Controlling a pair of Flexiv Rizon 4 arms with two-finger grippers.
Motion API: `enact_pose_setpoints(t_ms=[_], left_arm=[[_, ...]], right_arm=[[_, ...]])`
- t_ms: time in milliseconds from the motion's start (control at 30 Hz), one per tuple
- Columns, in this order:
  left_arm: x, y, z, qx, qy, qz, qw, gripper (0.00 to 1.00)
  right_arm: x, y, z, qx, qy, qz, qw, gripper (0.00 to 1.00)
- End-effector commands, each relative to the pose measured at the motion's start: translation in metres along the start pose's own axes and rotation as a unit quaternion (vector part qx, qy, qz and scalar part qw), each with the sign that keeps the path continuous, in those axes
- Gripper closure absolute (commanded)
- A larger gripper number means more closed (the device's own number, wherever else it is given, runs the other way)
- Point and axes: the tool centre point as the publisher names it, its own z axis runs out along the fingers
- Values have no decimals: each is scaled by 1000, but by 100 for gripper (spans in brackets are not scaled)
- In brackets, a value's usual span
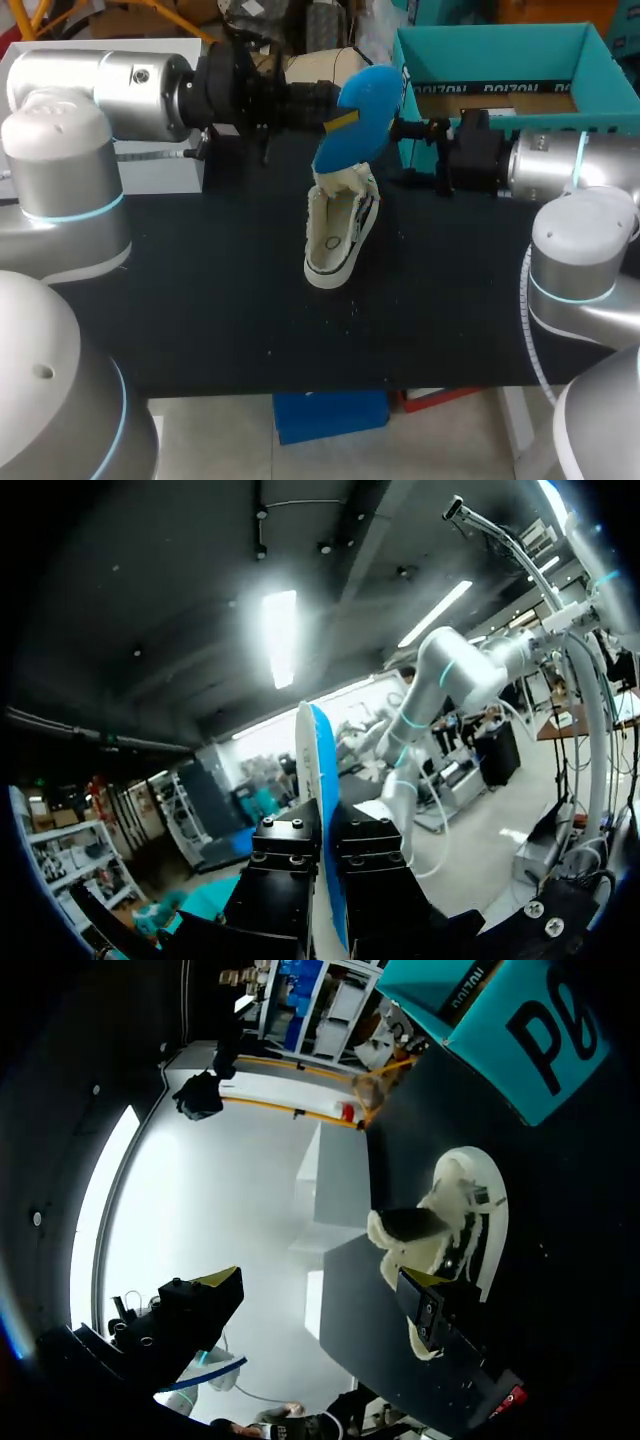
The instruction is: Take the shoe out of the shoebox, open the shoe tongue, remove and reinsert the insole, then place the shoe into the shoebox
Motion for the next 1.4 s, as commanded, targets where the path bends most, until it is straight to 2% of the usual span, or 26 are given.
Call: enact_pose_setpoints(t_ms=[33, 133, 167, 200, 367, 433, 500, 533, 1100, 1167, 1200, 1267, 1300, 1400], left_arm=[[5, -8, 0, -82, -16, 132, 988, 100], [5, -8, 0, -82, -16, 132, 988, 100], [9, -12, 1, -77, -10, 171, 982, 100], [15, -14, 3, -53, 2, 207, 977, 100], [50, -3, 4, -11, 44, 326, 944, 100], [65, 3, 2, 19, 63, 365, 929, 100], [79, 10, -1, 26, 80, 398, 914, 100], [88, 17, -5, 28, 88, 401, 911, 100], [88, 17, -5, 28, 88, 401, 911, 100], [101, 25, 0, 37, 104, 438, 892, 100], [112, 32, 2, 54, 106, 459, 880, 100], [127, 42, 1, 47, 121, 494, 860, 100], [131, 49, 0, 55, 117, 495, 859, 100], [144, 63, -6, 34, 125, 519, 845, 100]], right_arm=[[0, 0, 1, -1, 0, 0, 1000, 0], [0, 0, 1, -1, 0, 0, 1000, 0], [0, 0, 1, -1, 0, 0, 1000, 0], [0, 0, 1, -1, 0, 0, 1000, 0], [0, 0, 1, -1, 0, 0, 1000, 0], [0, 0, 1, -1, 0, 0, 1000, 0], [0, 0, 1, -1, 0, 0, 1000, 0], [0, 0, 1, -1, 0, 0, 1000, 0], [0, 0, 1, -1, 0, 0, 1000, 0], [0, 0, 1, -1, 0, 0, 1000, 0], [0, 0, 1, -1, 0, 0, 1000, 0], [0, 0, 1, -1, 0, 0, 1000, 0], [0, 0, 1, -1, 0, 0, 1000, 0], [0, 0, 1, -1, 0, 0, 1000, 0]])
